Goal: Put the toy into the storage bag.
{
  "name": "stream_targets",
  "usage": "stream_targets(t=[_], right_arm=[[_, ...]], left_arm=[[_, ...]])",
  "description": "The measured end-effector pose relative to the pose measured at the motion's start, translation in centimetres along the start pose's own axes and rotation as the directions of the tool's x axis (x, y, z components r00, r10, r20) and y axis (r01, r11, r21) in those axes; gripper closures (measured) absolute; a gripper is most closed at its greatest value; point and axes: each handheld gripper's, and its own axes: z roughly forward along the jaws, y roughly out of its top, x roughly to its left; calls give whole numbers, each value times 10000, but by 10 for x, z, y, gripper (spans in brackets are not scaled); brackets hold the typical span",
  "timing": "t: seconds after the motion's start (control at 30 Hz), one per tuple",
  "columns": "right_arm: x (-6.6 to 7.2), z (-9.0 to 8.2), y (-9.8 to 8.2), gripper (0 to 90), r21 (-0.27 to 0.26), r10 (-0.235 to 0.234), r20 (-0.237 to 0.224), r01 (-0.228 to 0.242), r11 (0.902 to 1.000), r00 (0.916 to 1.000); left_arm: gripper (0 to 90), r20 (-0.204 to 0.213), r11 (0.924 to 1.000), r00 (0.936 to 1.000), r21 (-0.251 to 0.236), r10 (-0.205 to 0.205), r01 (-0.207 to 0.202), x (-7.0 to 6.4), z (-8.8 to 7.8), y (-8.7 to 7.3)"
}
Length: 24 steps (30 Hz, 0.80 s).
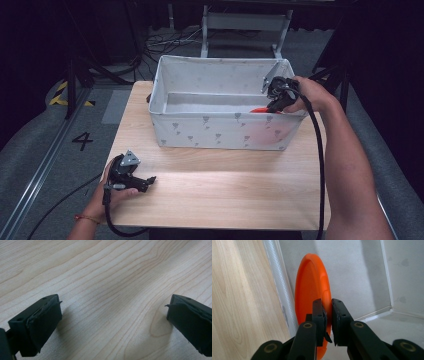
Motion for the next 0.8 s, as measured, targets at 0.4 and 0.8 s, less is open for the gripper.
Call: stream_targets(t=[0.4, 0.8], right_arm=[[1, 7, 5, 766, 284, 109, -186, -103, 9995, 9998], [3, -12, -4, 540, -1424, 967, 797, -847, 9862, 9921]], left_arm=[[1, 2, 10000, 10000, 1, 1, -1, 0, 0, 0], [1, -10, 10000, 10000, 4, -1, 1, 0, 0, 0]])
